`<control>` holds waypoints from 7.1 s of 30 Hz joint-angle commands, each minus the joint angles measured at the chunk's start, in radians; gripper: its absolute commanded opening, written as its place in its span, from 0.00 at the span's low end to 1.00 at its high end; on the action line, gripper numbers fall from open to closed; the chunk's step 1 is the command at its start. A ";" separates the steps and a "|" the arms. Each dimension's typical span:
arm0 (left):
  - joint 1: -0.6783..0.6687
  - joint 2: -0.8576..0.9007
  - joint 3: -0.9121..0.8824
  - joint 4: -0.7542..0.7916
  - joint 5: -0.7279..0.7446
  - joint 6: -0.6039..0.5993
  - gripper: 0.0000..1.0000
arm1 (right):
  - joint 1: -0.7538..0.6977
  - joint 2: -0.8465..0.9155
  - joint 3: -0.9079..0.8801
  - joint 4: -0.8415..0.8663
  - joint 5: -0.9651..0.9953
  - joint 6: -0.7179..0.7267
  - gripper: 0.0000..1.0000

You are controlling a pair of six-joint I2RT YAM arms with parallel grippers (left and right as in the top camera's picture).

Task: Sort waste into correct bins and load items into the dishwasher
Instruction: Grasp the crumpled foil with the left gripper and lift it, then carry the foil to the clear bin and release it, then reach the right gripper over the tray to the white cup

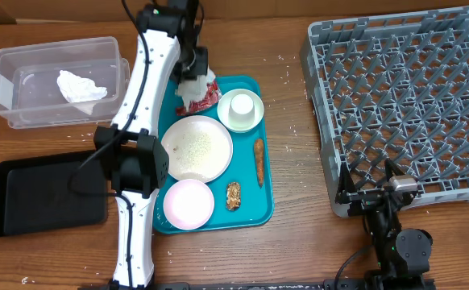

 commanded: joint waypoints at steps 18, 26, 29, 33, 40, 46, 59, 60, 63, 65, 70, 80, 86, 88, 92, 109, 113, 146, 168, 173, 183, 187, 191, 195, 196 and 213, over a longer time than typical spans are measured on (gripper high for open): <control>0.310 -0.028 0.445 -0.008 -0.198 -0.063 0.04 | -0.003 -0.011 -0.011 0.003 0.001 -0.004 1.00; 0.451 -0.027 0.360 -0.021 -0.191 -0.090 0.32 | -0.003 -0.011 -0.011 0.003 0.001 -0.003 1.00; 0.480 -0.027 0.351 -0.040 -0.146 -0.090 0.49 | -0.003 -0.011 -0.011 0.003 0.001 -0.003 1.00; 0.491 -0.031 0.362 -0.074 -0.066 -0.089 0.79 | -0.003 -0.011 -0.011 0.003 0.001 -0.003 1.00; 0.491 -0.095 0.396 -0.145 0.335 -0.011 0.96 | -0.003 -0.011 -0.011 0.003 0.001 -0.004 1.00; 0.469 -0.222 0.397 -0.204 0.523 0.057 1.00 | -0.003 -0.011 -0.011 0.003 0.001 -0.003 1.00; 0.172 -0.422 0.396 -0.266 0.626 0.079 1.00 | -0.003 -0.011 -0.011 0.003 0.001 -0.004 1.00; 0.139 -0.421 0.395 -0.266 0.669 0.090 1.00 | -0.003 -0.011 -0.011 0.003 0.001 -0.004 1.00; 0.048 -0.417 0.394 -0.266 0.638 0.121 1.00 | -0.003 -0.011 -0.011 0.003 0.001 -0.004 1.00; -0.004 -0.418 0.392 -0.266 0.526 0.080 1.00 | -0.003 -0.011 -0.011 0.003 0.001 -0.004 1.00; -0.064 -0.453 0.389 -0.266 0.254 -0.086 1.00 | -0.003 -0.011 -0.011 0.003 0.001 -0.003 1.00; -0.063 -0.684 0.069 -0.266 0.030 -0.124 1.00 | -0.003 -0.011 -0.011 0.003 0.001 -0.004 1.00; -0.060 -0.728 -0.215 -0.266 0.016 -0.124 1.00 | -0.003 -0.011 -0.011 0.003 0.001 -0.004 1.00; -0.060 -0.726 -0.274 -0.266 -0.036 -0.135 1.00 | -0.003 -0.011 -0.011 0.003 0.001 -0.004 1.00; -0.034 -0.723 -0.337 -0.266 -0.261 -0.251 1.00 | -0.003 -0.011 -0.011 0.003 0.001 -0.003 1.00; 0.277 -0.671 -0.347 -0.195 -0.138 -0.319 1.00 | -0.003 -0.011 -0.011 0.003 0.001 -0.004 1.00; 0.314 -0.632 -0.347 -0.181 -0.137 -0.318 1.00 | -0.003 -0.011 -0.011 0.006 0.001 -0.003 1.00; 0.416 -0.473 -0.346 -0.158 -0.080 -0.266 1.00 | -0.002 0.008 0.069 0.756 -0.333 0.565 1.00; 0.416 -0.473 -0.346 -0.160 -0.080 -0.265 1.00 | 0.044 1.122 1.458 -0.504 -0.595 0.013 1.00; 0.416 -0.473 -0.346 -0.161 -0.080 -0.266 1.00 | 0.156 1.436 1.782 -0.823 -0.461 -0.043 1.00; 0.416 -0.473 -0.346 -0.173 -0.080 -0.265 1.00 | 0.336 1.828 1.944 -0.978 -0.444 -0.050 1.00; 0.416 -0.473 -0.346 -0.173 -0.080 -0.265 1.00 | 0.341 1.906 1.944 -0.955 -0.469 -0.052 1.00; 0.416 -0.473 -0.346 -0.173 -0.080 -0.265 1.00 | 0.341 1.971 1.944 -0.915 -0.364 -0.008 1.00; 0.416 -0.473 -0.346 -0.172 -0.080 -0.266 1.00 | 0.348 2.024 1.944 -0.916 -0.208 0.104 1.00; 0.416 -0.473 -0.346 -0.172 -0.080 -0.266 1.00 | 0.352 2.033 1.944 -0.917 -0.178 0.112 1.00; 0.416 -0.473 -0.346 -0.166 -0.080 -0.265 1.00 | 0.481 2.145 1.944 -0.898 0.167 0.298 0.98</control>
